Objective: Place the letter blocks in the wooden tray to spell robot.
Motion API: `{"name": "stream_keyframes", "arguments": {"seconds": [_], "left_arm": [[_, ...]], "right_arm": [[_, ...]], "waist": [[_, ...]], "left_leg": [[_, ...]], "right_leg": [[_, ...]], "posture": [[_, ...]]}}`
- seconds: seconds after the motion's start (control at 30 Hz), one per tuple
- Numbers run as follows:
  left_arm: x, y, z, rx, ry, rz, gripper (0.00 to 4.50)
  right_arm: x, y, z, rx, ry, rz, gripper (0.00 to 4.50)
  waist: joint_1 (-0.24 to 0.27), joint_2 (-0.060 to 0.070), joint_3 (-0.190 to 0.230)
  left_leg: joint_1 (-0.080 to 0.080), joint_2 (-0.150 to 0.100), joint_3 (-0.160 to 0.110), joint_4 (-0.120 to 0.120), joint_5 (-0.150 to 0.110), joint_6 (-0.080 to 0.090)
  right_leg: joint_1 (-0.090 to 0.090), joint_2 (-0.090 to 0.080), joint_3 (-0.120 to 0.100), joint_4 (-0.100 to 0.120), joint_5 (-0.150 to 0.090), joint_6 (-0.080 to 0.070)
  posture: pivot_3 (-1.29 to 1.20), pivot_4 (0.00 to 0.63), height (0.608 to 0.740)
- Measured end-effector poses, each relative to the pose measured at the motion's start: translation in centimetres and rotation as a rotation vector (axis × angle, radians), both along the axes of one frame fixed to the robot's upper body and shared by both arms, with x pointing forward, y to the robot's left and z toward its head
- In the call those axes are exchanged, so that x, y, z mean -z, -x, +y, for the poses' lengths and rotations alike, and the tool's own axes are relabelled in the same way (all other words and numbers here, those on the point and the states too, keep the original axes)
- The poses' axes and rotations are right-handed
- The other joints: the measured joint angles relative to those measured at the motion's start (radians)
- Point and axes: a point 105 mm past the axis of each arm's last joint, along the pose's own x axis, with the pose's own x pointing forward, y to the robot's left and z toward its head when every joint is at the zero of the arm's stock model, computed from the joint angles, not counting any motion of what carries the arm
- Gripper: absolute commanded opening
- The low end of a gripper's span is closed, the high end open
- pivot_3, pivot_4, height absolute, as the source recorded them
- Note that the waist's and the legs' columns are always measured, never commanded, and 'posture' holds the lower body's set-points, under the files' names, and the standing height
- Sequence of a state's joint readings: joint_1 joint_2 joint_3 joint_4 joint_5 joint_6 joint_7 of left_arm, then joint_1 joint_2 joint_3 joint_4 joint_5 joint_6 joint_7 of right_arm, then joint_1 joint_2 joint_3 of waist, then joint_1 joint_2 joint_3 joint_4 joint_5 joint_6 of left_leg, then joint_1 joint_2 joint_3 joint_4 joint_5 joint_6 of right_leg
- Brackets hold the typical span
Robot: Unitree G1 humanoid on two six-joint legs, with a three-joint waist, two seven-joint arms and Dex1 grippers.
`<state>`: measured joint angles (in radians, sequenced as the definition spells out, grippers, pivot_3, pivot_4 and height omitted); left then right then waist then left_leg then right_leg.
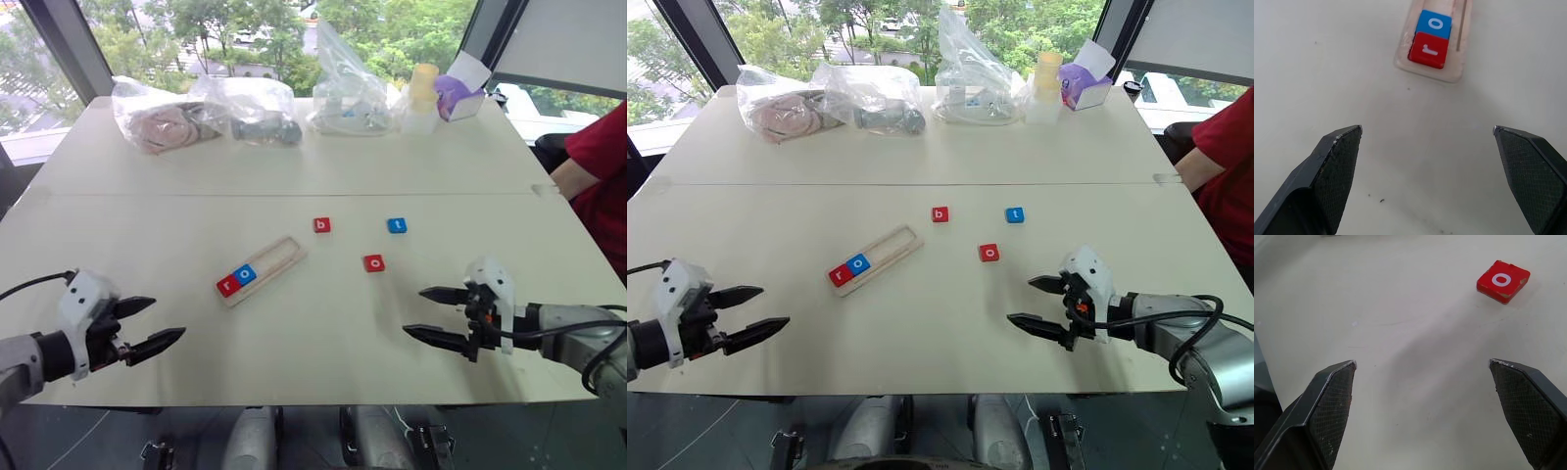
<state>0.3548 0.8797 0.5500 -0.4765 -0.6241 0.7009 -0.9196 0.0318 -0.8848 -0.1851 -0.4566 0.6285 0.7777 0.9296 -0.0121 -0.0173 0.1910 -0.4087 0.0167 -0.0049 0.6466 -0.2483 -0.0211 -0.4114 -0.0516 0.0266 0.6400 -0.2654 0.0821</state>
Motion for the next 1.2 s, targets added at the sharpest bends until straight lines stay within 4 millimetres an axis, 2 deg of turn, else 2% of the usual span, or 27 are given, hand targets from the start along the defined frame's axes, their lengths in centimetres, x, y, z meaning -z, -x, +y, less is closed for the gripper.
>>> {"name": "stream_keyframes", "arguments": {"seconds": [0.6, 0.77, 0.87, 0.93, 1.0, 1.07, 1.2], "left_arm": [[0.4, 0.7, 0.8, -0.004, -0.031, 0.039, 4.5], [0.5, 0.6, 1.4, -0.018, -0.053, 0.028, 4.5], [-0.3, -0.2, 1.2, -0.001, -0.066, -0.014, 4.5], [-1.2, -1.5, 0.3, 0.047, -0.084, -0.07, 4.5], [-1.1, -2.3, -0.7, 0.091, -0.093, -0.089, 4.5], [-0.5, -3.5, -1.6, 0.129, -0.104, -0.098, 4.5], [1.0, -5.2, -2.9, 0.165, -0.122, -0.109, 4.5]], "right_arm": [[0.5, -0.1, -0.3, -0.008, 0.011, -0.002, 4.48], [0.6, -0.3, -0.6, -0.009, 0.017, -0.002, 4.48], [0.1, -0.8, -0.3, -0.018, 0.015, -0.021, 4.48], [-0.1, -0.8, 0.9, -0.053, 0.005, -0.035, 4.48], [-0.2, -0.6, 2.5, -0.085, -0.03, -0.045, 4.48], [-0.4, -0.3, 4.6, -0.119, -0.073, -0.058, 4.48], [-0.8, 0.2, 7.5, -0.157, -0.109, -0.091, 4.48]], "waist": [[0.0, 0.0, 0.0], [0.0, 0.0, 0.0], [0.0, 0.0, 0.0], [0.002, 0.0, 0.0], [0.001, 0.0, 0.0], [0.001, 0.0, 0.0], [-0.001, 0.0, 0.0]], "left_leg": [[0.0, 0.0, 0.0, 0.0, 0.0, 0.0], [0.0, 0.0, 0.0, 0.0, 0.0, 0.0], [0.0, 0.0, 0.0, 0.0, 0.0, 0.0], [0.0, 0.0, -0.001, 0.0, 0.0, 0.0], [0.0, 0.0, 0.0, 0.0, 0.0, 0.0], [0.0, 0.0, 0.0, -0.001, 0.0, 0.0], [0.0, 0.0, 0.0, 0.0, 0.0, 0.0]], "right_leg": [[0.0, 0.0, 0.0, -0.001, 0.0, 0.0], [0.0, 0.0, 0.0, -0.001, 0.0, 0.0], [0.0, 0.0, 0.0, 0.0, 0.0, -0.001], [0.001, 0.0, 0.0, -0.001, 0.001, -0.001], [0.001, 0.0, 0.0, -0.001, 0.001, -0.001], [0.001, 0.001, -0.001, -0.001, 0.001, 0.0], [0.0, 0.001, -0.001, -0.001, 0.001, 0.0]], "posture": [[0.0, 0.15, 0.74], [0.0, 0.15, 0.74], [0.0, 0.15, 0.74], [0.0, 0.15, 0.74], [0.0, 0.15, 0.74], [0.0, 0.15, 0.74], [0.0, 0.15, 0.74]]}}
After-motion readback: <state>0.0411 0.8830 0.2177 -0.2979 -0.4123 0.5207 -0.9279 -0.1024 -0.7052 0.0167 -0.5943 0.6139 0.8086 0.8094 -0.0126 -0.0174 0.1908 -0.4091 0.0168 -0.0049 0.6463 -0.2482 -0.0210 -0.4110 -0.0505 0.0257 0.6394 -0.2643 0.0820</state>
